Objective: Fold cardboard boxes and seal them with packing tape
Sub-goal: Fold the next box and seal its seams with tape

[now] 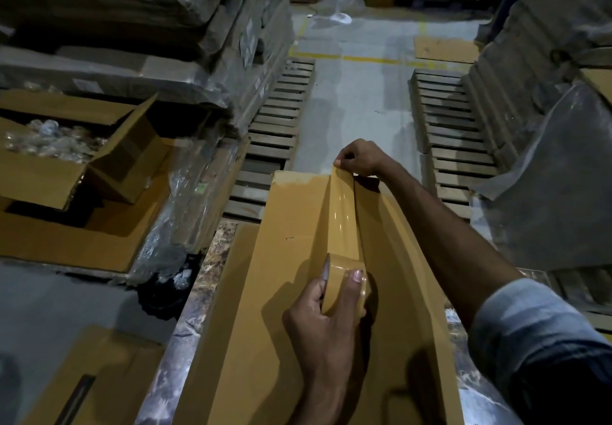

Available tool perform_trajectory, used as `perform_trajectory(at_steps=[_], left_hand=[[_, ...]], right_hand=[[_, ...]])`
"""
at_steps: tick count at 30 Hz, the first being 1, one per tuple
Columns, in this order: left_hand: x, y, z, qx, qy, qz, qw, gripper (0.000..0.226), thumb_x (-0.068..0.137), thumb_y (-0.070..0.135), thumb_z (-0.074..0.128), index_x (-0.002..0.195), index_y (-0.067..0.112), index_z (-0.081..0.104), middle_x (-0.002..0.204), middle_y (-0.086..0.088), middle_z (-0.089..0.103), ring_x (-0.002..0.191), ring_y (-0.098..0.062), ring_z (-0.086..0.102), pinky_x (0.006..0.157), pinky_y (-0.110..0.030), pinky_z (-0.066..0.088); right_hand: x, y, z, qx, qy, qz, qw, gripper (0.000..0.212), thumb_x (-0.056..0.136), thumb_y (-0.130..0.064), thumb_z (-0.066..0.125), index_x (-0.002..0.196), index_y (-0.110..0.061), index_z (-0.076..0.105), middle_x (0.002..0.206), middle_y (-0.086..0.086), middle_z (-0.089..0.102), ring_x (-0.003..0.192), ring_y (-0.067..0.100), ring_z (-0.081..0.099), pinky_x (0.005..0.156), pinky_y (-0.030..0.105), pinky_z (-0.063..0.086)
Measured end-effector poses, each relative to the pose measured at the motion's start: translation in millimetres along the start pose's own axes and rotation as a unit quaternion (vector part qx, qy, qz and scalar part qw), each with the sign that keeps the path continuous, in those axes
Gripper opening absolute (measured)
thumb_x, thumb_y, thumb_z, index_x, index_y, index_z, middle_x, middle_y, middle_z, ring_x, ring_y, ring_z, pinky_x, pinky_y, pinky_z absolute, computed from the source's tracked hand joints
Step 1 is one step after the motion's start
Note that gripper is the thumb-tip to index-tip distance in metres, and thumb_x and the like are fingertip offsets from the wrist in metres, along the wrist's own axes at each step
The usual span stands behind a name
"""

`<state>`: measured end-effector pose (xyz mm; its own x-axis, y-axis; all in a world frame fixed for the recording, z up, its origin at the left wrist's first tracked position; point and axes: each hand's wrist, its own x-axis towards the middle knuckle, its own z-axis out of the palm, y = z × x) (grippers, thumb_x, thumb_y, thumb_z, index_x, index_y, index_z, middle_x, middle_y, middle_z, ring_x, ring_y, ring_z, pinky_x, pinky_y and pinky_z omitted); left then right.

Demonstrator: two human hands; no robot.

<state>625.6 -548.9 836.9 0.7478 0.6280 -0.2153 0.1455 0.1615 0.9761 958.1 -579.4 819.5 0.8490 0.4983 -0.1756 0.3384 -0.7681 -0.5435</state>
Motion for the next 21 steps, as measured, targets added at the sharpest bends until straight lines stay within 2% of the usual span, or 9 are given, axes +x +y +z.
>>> perform_trajectory(at_steps=[2, 7, 10, 16, 21], left_hand=[[2, 0, 2, 0.002, 0.005, 0.005, 1.000, 0.021, 0.079, 0.042, 0.077, 0.086, 0.022, 0.078, 0.080, 0.011, 0.078, 0.075, -0.008, 0.075, 0.060, -0.036, 0.064], [8, -1, 6, 0.011, 0.004, -0.001, 1.000, 0.007, 0.086, 0.029, 0.080, 0.082, 0.024, 0.077, 0.078, 0.010, 0.077, 0.074, -0.010, 0.075, 0.060, -0.040, 0.065], [8, 1, 7, 0.002, -0.002, -0.003, 1.000, 0.006, 0.085, 0.029, 0.080, 0.086, 0.024, 0.077, 0.082, 0.013, 0.078, 0.077, -0.007, 0.075, 0.060, -0.036, 0.064], [9, 2, 9, -0.012, 0.001, -0.011, 1.000, 0.030, 0.078, 0.040, 0.076, 0.097, 0.016, 0.078, 0.089, 0.009, 0.079, 0.081, -0.007, 0.076, 0.059, -0.029, 0.063], [9, -1, 9, -0.003, -0.002, -0.012, 1.000, 0.025, 0.080, 0.039, 0.077, 0.096, 0.019, 0.078, 0.088, 0.013, 0.079, 0.081, -0.005, 0.075, 0.061, -0.031, 0.064]], right_hand=[[4, 2, 0, -0.004, -0.006, 0.003, 1.000, 0.027, 0.103, -0.026, 0.062, 0.121, -0.010, 0.074, 0.124, 0.008, 0.070, 0.104, 0.019, 0.061, 0.090, 0.035, 0.052], [8, 6, 0, 0.008, -0.011, 0.008, 1.000, 0.028, 0.104, -0.023, 0.061, 0.122, -0.006, 0.073, 0.124, 0.011, 0.070, 0.101, 0.019, 0.061, 0.088, 0.033, 0.050], [12, 6, 1, 0.008, -0.019, 0.011, 1.000, 0.027, 0.104, -0.023, 0.061, 0.122, -0.007, 0.073, 0.124, 0.010, 0.070, 0.101, 0.018, 0.061, 0.087, 0.032, 0.050], [16, 5, 2, 0.012, -0.026, 0.011, 1.000, 0.027, 0.104, -0.023, 0.060, 0.122, -0.008, 0.073, 0.121, 0.008, 0.070, 0.100, 0.018, 0.062, 0.085, 0.031, 0.048], [17, 7, 6, 0.024, -0.049, 0.016, 0.998, 0.025, 0.103, -0.022, 0.062, 0.120, -0.009, 0.074, 0.119, 0.008, 0.069, 0.104, 0.019, 0.059, 0.089, 0.033, 0.046]])
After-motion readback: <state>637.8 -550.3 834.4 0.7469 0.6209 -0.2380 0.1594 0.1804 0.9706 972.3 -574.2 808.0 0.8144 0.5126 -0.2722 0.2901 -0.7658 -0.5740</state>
